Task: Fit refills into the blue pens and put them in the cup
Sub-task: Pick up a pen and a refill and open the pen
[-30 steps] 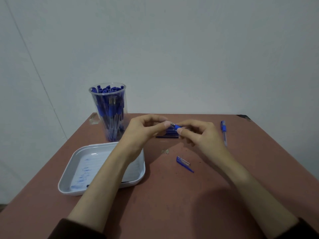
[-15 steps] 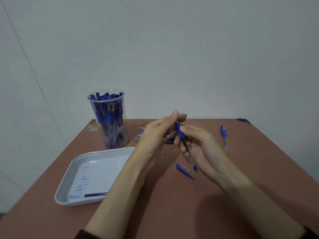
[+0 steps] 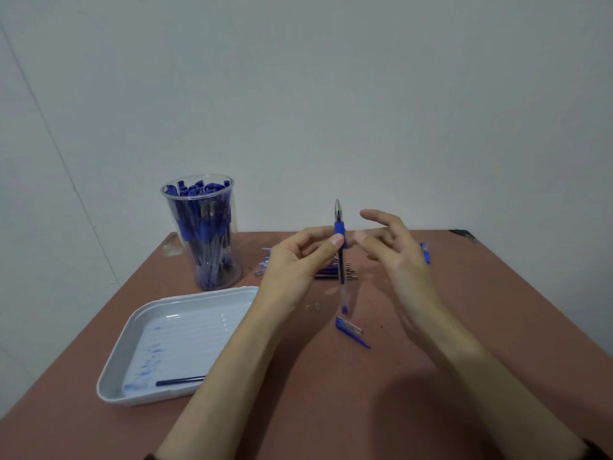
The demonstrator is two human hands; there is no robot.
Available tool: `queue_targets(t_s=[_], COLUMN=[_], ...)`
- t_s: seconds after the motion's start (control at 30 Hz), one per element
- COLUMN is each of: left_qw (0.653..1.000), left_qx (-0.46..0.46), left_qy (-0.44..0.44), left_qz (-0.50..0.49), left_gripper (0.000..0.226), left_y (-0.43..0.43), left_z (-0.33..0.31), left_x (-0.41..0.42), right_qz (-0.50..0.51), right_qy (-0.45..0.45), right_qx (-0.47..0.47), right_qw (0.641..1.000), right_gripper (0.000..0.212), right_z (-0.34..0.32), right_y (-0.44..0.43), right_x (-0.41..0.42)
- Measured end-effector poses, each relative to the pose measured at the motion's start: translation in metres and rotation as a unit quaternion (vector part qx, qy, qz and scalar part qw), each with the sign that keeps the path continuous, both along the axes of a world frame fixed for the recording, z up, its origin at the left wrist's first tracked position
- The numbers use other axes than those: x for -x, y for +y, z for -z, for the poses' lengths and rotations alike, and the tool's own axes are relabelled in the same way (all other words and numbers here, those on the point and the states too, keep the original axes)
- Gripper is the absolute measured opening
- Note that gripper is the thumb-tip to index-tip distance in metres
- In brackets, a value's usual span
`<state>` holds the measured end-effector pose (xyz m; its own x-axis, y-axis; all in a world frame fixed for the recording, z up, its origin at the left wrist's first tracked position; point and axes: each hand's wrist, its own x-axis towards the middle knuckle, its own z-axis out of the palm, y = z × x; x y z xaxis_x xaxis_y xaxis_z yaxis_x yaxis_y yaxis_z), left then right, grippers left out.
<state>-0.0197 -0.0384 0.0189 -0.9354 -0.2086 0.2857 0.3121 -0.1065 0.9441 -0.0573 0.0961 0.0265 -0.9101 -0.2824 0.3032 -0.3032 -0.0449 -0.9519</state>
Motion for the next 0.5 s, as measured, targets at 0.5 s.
queue_targets(t_s=[0.5], left_qw=[0.997], left_qx=[0.014], left_qy=[-0.064], left_qz=[0.042], left_gripper=[0.014], left_y=[0.002], left_z=[-0.001], left_x=[-0.005], right_qz=[-0.073], right_qy=[-0.067], right_qx=[0.087], right_qw=[0.991], right_gripper=[0.02], right_z=[-0.004], right_y=[0.011], right_x=[0.011])
